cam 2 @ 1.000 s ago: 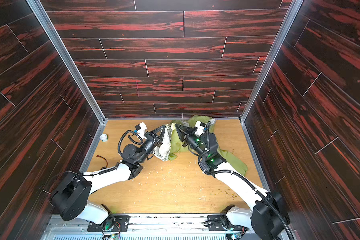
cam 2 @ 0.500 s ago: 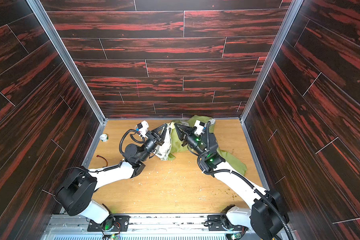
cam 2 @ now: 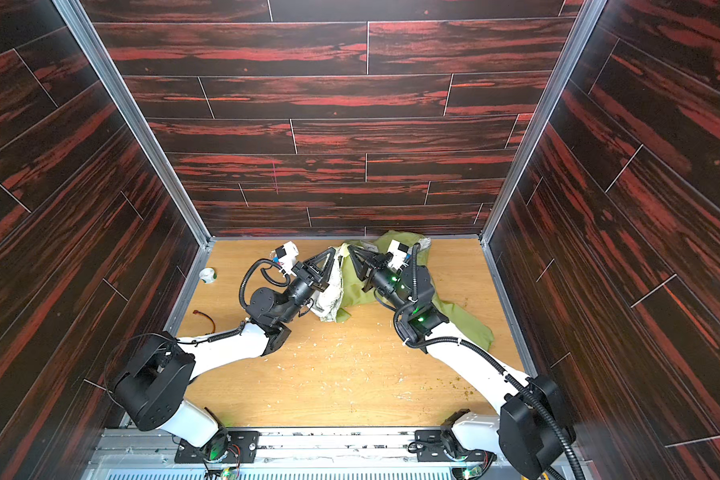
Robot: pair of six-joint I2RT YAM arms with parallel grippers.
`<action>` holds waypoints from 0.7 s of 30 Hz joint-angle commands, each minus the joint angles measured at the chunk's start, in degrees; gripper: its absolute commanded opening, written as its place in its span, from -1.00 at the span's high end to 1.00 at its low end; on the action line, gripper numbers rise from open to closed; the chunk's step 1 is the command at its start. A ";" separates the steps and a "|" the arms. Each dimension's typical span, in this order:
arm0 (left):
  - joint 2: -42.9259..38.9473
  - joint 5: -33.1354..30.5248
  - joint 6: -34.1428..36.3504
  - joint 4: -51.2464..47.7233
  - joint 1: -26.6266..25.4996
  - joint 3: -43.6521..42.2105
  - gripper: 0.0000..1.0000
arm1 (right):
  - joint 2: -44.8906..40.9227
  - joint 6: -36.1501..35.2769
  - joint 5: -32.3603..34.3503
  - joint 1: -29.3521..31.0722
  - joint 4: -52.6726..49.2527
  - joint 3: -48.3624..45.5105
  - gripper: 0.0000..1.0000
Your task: Zip up the jacket
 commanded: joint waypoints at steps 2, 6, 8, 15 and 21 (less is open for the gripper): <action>-1.14 0.31 -0.49 4.04 -0.18 1.28 1.00 | 0.20 0.92 1.26 0.20 4.25 0.68 1.00; -1.43 -0.08 -0.49 4.04 -0.15 0.93 1.00 | -0.73 0.61 1.90 0.08 4.12 0.31 1.00; -1.49 -0.34 -0.49 4.04 -0.15 0.89 1.00 | -1.17 0.59 2.26 -0.06 3.83 0.20 1.00; -1.81 -0.50 -0.38 4.04 -0.14 0.84 1.00 | -1.34 0.50 2.48 -0.13 2.87 0.20 1.00; -1.86 -0.10 -0.49 4.04 -0.12 0.66 1.00 | -1.05 0.57 2.41 -0.14 2.39 0.15 1.00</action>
